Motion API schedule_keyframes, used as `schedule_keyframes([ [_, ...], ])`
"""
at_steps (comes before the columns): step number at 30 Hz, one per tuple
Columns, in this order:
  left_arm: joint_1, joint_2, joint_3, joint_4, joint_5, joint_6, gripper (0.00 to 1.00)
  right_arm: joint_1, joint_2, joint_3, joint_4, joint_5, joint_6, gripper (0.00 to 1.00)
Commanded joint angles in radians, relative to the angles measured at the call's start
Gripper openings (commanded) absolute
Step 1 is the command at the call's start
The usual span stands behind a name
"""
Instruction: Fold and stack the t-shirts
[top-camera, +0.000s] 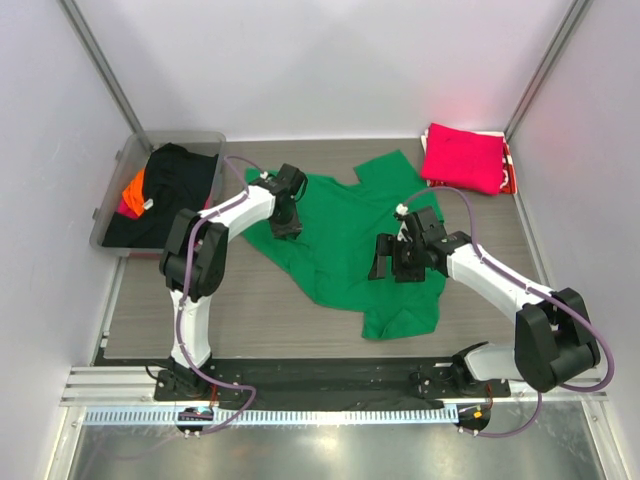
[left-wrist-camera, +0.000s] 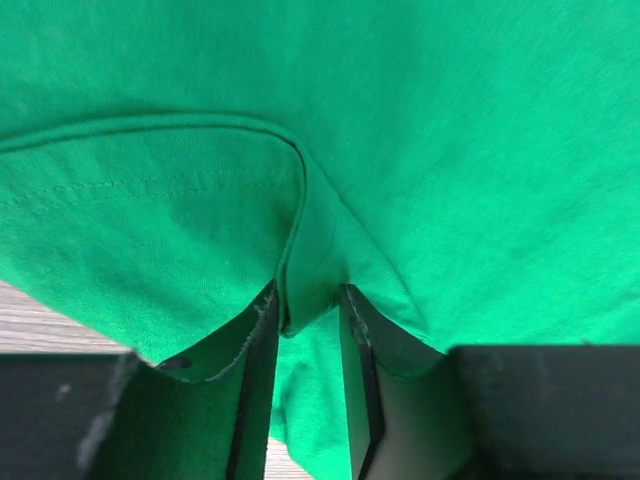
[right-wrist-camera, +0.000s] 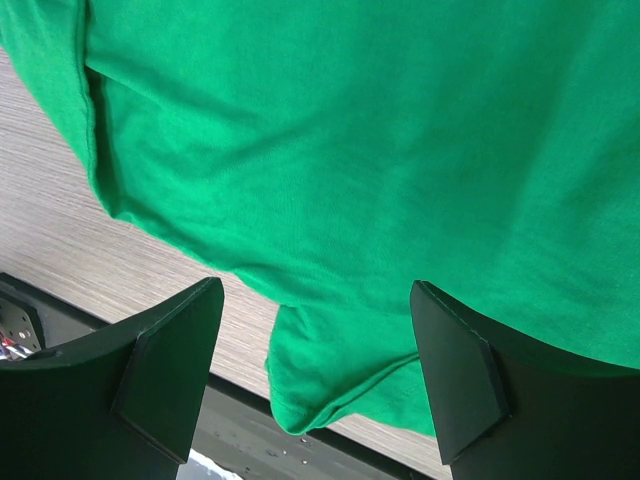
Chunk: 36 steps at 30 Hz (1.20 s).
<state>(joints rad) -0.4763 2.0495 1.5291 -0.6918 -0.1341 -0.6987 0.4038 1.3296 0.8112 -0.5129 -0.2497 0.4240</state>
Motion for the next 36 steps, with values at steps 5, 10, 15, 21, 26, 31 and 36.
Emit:
schedule_keyframes([
  [5,0.004,-0.049,0.055,-0.006,-0.045,0.028,0.14,0.0,-0.001,-0.017,0.014,-0.002,-0.004,0.81],
  [10,0.005,-0.04,0.052,-0.005,-0.038,0.034,0.0,0.0,-0.01,-0.021,0.013,-0.002,0.001,0.81],
  [15,0.007,-0.109,0.055,-0.063,-0.054,0.037,0.0,0.0,-0.018,-0.027,0.007,0.032,0.005,0.81],
  [21,0.022,-0.366,-0.087,-0.216,-0.124,0.039,0.0,0.0,0.006,-0.007,-0.024,0.118,0.024,0.82],
  [26,0.033,-0.659,-0.315,-0.331,-0.183,-0.004,0.01,-0.003,0.028,0.023,-0.081,0.207,0.062,0.82],
  [31,0.034,-0.843,-0.496,-0.416,-0.144,-0.093,0.03,-0.002,-0.056,0.028,-0.188,0.308,0.107,0.81],
  [36,0.033,-1.021,-0.595,-0.48,-0.131,-0.201,0.05,0.078,-0.187,0.028,-0.334,0.369,0.276,0.81],
])
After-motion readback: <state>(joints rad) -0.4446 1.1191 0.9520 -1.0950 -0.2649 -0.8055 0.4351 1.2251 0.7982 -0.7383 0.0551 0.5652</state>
